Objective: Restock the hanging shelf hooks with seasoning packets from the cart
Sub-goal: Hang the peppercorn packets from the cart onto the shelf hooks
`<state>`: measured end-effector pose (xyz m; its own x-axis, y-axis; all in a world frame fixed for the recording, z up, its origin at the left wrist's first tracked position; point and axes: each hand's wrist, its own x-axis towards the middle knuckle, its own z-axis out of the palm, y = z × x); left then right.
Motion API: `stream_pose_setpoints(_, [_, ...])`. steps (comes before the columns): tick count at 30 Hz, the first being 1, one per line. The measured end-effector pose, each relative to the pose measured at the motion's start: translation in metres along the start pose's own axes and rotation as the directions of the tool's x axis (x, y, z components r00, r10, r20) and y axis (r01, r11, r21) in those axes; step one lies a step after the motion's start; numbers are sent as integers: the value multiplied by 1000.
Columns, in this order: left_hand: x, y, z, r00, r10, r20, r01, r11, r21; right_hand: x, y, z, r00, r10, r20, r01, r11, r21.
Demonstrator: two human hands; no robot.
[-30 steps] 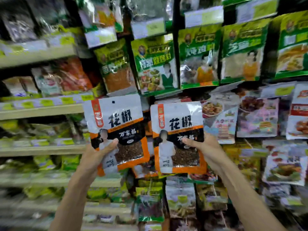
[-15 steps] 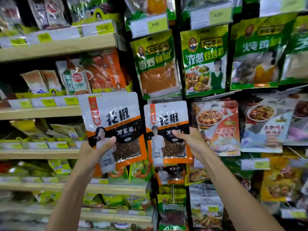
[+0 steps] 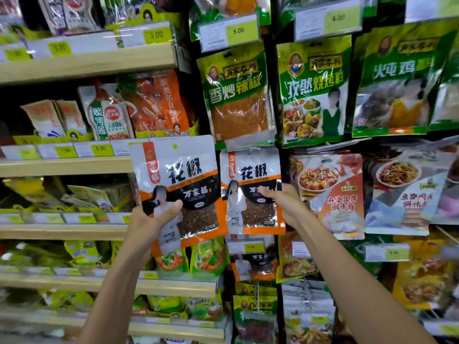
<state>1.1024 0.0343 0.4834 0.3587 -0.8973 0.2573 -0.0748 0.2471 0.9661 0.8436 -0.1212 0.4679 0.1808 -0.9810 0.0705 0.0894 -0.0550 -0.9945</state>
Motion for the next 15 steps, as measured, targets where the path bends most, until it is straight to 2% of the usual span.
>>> stream_pose_setpoints(6, [4, -7, 12, 1000, -25, -17, 25, 1000, 6, 32, 3, 6, 999, 8, -49, -8, 1000, -2])
stream_pose_setpoints(11, [-1, -14, 15, 999, -40, 28, 40, 999, 24, 21, 15, 4, 996, -82, -37, 82, 997, -16])
stream_pose_setpoints(13, [-4, -18, 18, 999, -34, 32, 34, 999, 10, 7, 22, 3, 992, -109, -65, 103, 990, -100])
stream_pose_setpoints(15, [-9, -22, 24, 999, -38, 22, 39, 999, -21, -11, 31, 2, 968, -183, -173, 140, 963, -232])
